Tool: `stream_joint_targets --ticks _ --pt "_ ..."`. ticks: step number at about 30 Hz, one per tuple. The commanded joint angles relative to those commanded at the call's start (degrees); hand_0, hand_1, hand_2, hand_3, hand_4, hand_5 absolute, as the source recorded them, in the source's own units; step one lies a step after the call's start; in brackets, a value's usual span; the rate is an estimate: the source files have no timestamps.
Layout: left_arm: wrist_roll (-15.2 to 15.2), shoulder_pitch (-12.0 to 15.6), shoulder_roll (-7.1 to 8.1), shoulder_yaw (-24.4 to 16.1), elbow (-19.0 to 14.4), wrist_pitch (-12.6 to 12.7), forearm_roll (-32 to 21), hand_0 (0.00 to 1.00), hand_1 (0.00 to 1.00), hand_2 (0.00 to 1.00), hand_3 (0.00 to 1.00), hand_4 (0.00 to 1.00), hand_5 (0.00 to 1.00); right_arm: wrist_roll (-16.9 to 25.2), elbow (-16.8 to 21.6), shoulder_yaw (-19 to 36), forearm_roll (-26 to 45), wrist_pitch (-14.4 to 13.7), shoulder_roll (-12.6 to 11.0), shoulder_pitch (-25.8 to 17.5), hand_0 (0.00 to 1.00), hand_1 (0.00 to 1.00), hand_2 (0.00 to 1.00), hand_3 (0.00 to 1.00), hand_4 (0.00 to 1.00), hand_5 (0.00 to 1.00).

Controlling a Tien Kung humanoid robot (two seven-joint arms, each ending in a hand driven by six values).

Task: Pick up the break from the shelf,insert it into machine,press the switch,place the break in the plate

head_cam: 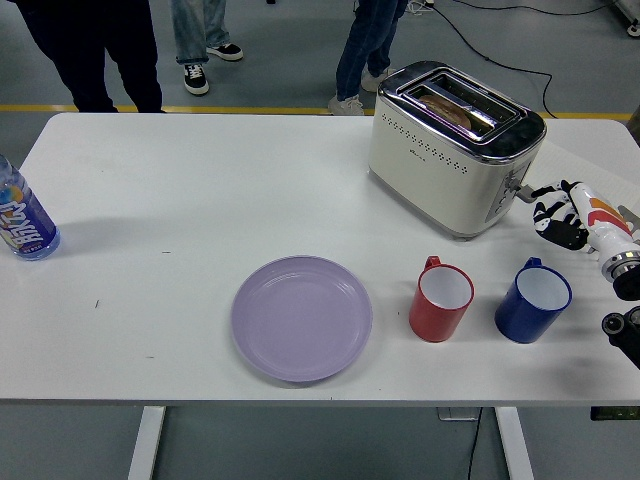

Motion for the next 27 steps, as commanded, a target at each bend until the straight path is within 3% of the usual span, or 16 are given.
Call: stream_joint_targets --ticks 27 --pt "0.16 1.03 -0.02 -0.24 0.0 -0.01 0.7 0.347 0.461 0.605 0.727 0.59 0.998 -0.91 0.2 3.16 -1.11 -0.79 -0.93 -1.76 0.262 0.219 0.423 0.643 0.474 0.272"
